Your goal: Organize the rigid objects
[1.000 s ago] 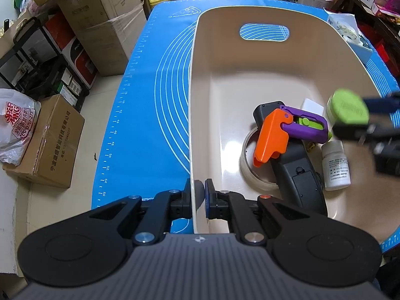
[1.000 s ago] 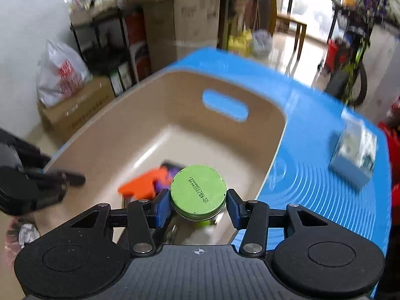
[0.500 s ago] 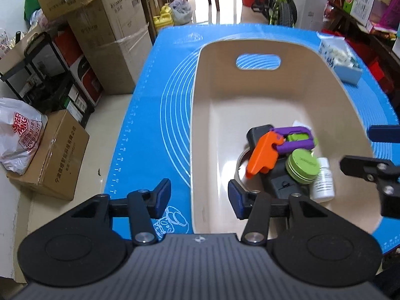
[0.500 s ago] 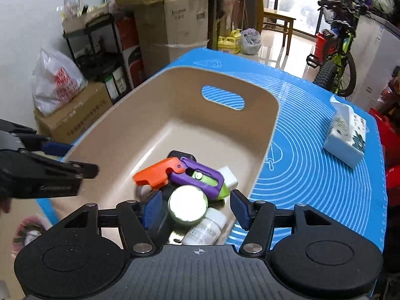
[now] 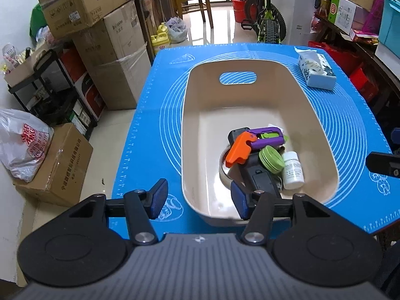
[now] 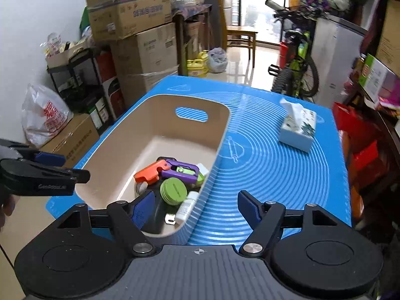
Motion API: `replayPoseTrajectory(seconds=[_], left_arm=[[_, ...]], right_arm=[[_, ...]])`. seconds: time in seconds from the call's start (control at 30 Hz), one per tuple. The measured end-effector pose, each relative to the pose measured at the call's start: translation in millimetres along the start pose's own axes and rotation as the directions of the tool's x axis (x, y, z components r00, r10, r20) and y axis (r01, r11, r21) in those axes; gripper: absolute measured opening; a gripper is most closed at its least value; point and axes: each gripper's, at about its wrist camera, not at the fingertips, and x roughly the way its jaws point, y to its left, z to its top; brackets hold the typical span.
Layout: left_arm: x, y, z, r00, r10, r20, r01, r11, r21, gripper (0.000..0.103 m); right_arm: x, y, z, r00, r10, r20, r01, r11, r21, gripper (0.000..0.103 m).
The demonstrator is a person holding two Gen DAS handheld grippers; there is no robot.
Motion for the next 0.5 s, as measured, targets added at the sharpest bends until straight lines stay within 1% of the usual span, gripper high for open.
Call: replayPoseTrajectory(seconds=[0.1,0.23,0.37,0.5], left_arm=[[-12.9,-4.9,-6.8,1.000,-0.005,0.018,0.005,1.000,0.010,0.057],[-29.3,-12.2,-15.8,0.999,-0.017,0.040,0.017,1.000,0.008,0.057],[-42.7,-19.3,-27.5,0.998,-0.030,0.052,0.029,1.000,0.012,0.057],[-55.9,-22.2,-39.9,0.997,-0.038,0.064,0.037,0.999,0.013,0.057]], right_arm=[[-13.5,-4.7,-9.1,1.000,-0.003,-0.003,0.004,1.000,0.029,0.077],[-29.4,-7.1,-21.2,1.000,-0.029,0.011,0.029,0.999,0.032,0.077],[-44.4,-12.4,-32.6,0.999,-0.038,0.016,0.037,0.997,0.060,0.077],[-58.7,-12.7,-45.7,0.998,-0.055,0.024,0.054,0.997,0.057,0.077]])
